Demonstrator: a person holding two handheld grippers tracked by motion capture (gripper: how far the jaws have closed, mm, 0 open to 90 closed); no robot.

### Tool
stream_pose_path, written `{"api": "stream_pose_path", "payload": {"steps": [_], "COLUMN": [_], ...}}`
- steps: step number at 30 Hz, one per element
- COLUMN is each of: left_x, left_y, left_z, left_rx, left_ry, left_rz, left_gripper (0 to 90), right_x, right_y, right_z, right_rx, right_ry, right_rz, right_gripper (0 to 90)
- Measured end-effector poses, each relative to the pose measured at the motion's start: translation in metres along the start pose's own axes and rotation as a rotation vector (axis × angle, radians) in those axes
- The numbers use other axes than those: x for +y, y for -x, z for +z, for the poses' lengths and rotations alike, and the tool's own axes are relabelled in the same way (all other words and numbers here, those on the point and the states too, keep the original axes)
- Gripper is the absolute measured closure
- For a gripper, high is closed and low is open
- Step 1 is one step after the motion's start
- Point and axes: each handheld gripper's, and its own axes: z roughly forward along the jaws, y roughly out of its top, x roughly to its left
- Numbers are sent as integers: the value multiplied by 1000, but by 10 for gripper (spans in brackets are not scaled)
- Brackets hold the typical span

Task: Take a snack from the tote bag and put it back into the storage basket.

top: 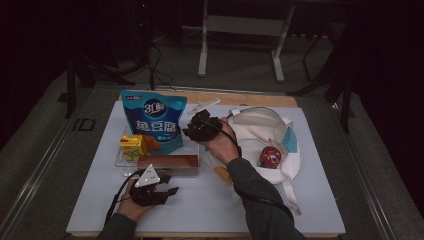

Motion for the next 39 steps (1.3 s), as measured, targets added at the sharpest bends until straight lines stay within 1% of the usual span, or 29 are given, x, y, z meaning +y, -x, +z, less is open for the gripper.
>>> {"api": "stream_pose_path", "payload": {"steps": [5,7,8,11,16,21,23,24,25,27,34,39], "left_x": [0,0,0,0,0,0,0,0,0,0,0,0], "left_y": [0,0,0,0,0,0,0,0,0,0,0,1], "left_z": [0,0,0,0,0,1,1,1,1,0,1,1], "left_rx": [1,0,-1,0,1,0,-1,-1,-1,-2,-1,1], "left_ry": [-3,-3,-3,-3,-3,-4,-4,-4,-4,-4,-5,-6], "left_rz": [0,0,-2,0,-1,-1,-1,-1,-1,-2,0,1], "left_gripper": [474,474,474,473,472,472,472,472,472,472,472,472], "right_x": [1,1,1,0,-2,-5,-6,-8,-8,-12,-22,-28], "right_y": [2,2,3,5,13,17,18,21,21,26,34,40], "right_z": [-7,-9,-13,-16,-30,-42,-44,-50,-50,-57,-70,-80], "right_rx": [27,29,27,24,52,42,41,41,41,30,4,1], "right_ry": [26,31,33,35,58,58,60,69,69,70,68,81], "right_rz": [17,20,10,11,43,29,32,36,36,40,50,60], "right_gripper": [704,703,703,703,703,695,694,695,695,695,704,702]}}
